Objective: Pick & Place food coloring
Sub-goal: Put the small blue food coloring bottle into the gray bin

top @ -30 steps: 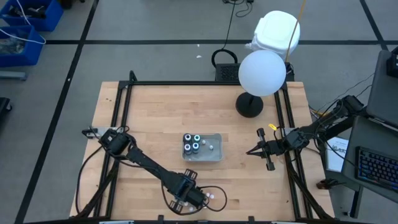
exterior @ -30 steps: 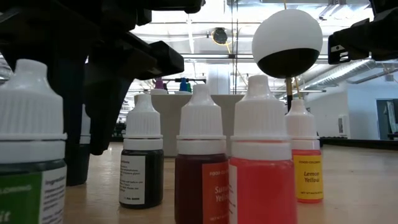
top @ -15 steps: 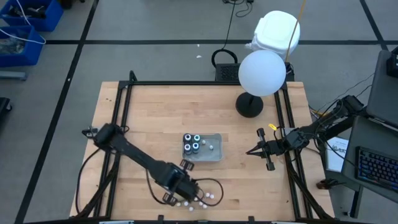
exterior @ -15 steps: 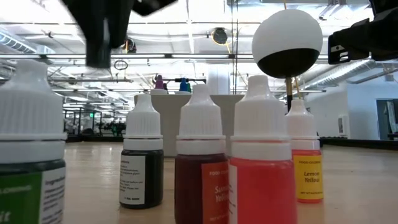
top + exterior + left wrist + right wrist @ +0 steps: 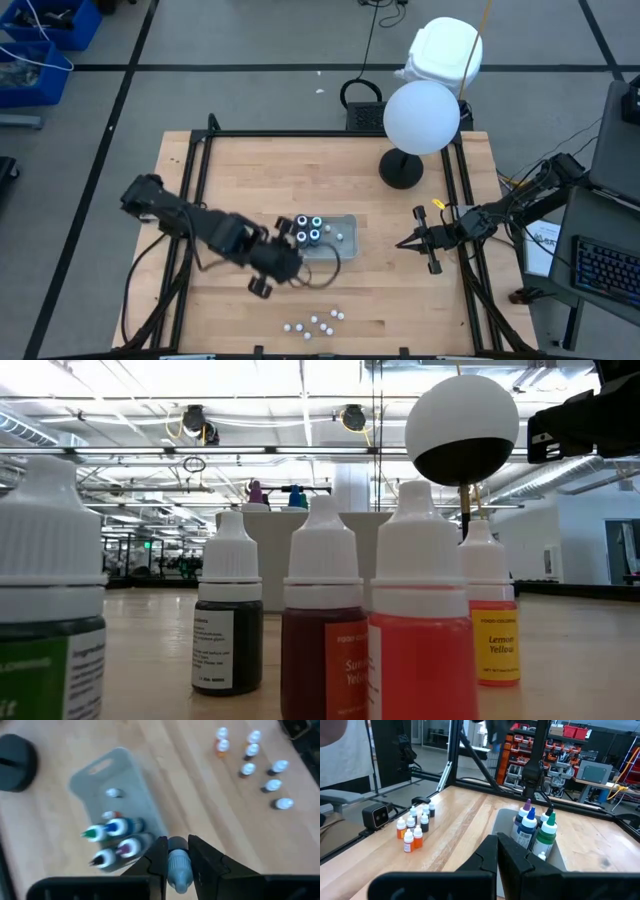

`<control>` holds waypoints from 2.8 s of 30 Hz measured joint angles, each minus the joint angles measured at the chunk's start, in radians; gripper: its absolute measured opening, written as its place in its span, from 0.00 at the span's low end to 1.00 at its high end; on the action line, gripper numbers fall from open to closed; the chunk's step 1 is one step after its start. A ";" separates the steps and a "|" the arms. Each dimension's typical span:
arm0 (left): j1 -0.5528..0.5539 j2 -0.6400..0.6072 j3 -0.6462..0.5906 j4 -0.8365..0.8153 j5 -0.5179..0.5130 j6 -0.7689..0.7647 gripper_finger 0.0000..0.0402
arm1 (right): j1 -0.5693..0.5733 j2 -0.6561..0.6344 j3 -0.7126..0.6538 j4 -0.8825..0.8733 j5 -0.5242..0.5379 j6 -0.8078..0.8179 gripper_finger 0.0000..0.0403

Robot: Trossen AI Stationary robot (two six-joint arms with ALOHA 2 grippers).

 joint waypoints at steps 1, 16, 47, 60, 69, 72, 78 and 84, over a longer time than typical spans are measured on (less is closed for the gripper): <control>0.019 -0.010 0.000 0.002 0.000 0.015 0.16 | 0.000 0.000 0.000 0.000 0.001 0.000 0.00; 0.288 0.017 0.000 0.084 -0.004 0.171 0.16 | -0.060 0.002 0.000 -0.016 0.107 -0.020 0.00; 0.358 0.368 -0.002 0.361 0.072 0.298 0.19 | -0.068 0.002 0.000 0.000 0.102 -0.036 0.00; 0.236 0.368 -0.001 0.374 0.071 0.724 0.19 | -0.068 0.002 0.000 -0.002 0.102 -0.027 0.00; 0.203 0.368 -0.001 0.445 -0.042 0.733 0.19 | -0.068 0.002 0.000 -0.008 0.101 -0.027 0.00; 0.227 0.368 0.014 0.433 -0.058 0.677 0.19 | -0.068 0.002 0.000 -0.006 0.101 -0.027 0.00; 0.299 0.368 0.047 0.387 0.063 0.548 0.19 | -0.068 0.001 0.000 0.002 0.101 -0.027 0.00; 0.332 0.367 0.053 0.338 0.185 0.457 0.19 | -0.068 0.001 0.000 0.001 0.100 -0.027 0.00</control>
